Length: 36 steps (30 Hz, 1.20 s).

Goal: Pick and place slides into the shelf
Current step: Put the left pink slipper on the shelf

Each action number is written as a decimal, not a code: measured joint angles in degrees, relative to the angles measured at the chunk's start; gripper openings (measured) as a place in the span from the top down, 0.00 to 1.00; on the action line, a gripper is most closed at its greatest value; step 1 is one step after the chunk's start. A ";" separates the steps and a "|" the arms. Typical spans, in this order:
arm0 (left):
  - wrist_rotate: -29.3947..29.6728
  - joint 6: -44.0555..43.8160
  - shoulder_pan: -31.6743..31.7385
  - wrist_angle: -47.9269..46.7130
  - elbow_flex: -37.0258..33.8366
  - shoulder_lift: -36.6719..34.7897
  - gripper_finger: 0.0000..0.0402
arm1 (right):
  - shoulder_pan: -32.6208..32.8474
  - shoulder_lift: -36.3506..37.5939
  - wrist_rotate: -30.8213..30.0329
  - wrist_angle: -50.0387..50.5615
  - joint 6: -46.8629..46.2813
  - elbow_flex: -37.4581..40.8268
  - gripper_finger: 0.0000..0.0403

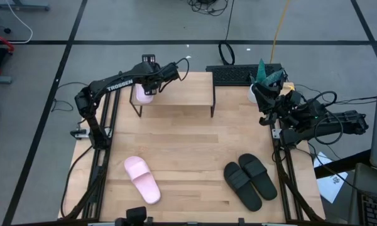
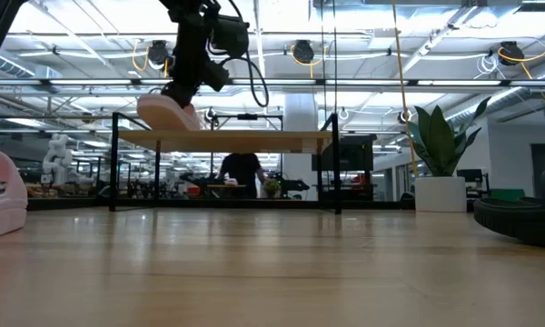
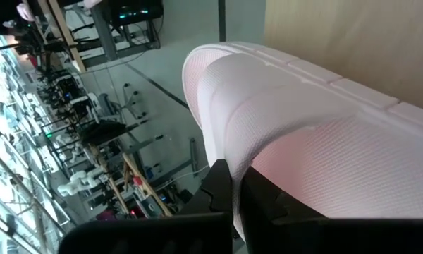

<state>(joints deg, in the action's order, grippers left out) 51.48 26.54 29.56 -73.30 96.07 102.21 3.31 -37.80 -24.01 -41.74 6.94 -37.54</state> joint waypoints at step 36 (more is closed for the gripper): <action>-1.55 -0.07 -0.57 0.90 -8.17 -3.76 1.00 | 0.02 0.01 -0.13 0.00 -0.14 0.00 0.68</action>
<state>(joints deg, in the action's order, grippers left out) 49.93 26.48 28.99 -72.40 87.90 98.45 3.33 -37.79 -24.14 -41.74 6.80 -37.54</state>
